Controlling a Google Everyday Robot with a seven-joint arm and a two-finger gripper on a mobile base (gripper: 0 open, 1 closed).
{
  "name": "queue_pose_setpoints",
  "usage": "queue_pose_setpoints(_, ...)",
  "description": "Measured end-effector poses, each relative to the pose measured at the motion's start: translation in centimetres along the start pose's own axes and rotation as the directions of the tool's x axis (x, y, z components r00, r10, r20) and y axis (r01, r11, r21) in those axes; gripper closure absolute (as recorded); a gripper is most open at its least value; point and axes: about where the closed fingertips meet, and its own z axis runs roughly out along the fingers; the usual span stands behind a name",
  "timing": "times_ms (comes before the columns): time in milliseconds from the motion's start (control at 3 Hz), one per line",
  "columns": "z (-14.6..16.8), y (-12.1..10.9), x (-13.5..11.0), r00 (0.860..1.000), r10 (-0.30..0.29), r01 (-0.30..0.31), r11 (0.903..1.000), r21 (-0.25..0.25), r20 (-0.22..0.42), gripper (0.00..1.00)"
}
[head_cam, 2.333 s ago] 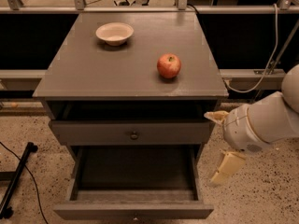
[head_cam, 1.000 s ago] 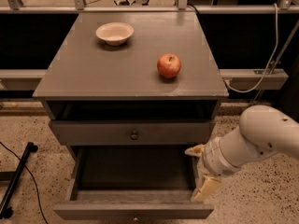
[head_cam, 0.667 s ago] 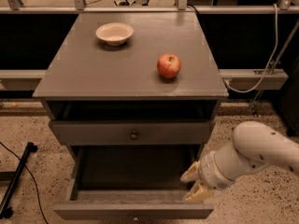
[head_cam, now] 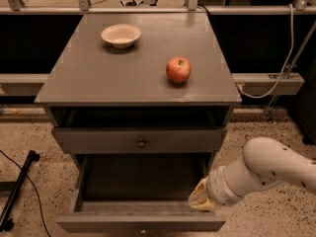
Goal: Close middle drawer
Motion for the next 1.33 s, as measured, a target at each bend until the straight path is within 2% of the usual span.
queue_pose_setpoints(333,0.0,0.0,0.0,1.000,0.000,0.000,1.0000,-0.001,0.000,1.00)
queue_pose_setpoints(667,2.6,1.3,1.4,0.997,-0.062,0.062,0.9980,0.005,-0.044,1.00)
queue_pose_setpoints(1000,6.6,2.0,3.6,0.988,-0.149,0.150,0.9884,0.023,-0.044,1.00)
queue_pose_setpoints(1333,9.4,2.4,5.5,0.985,-0.168,0.168,0.9858,-0.002,-0.033,1.00)
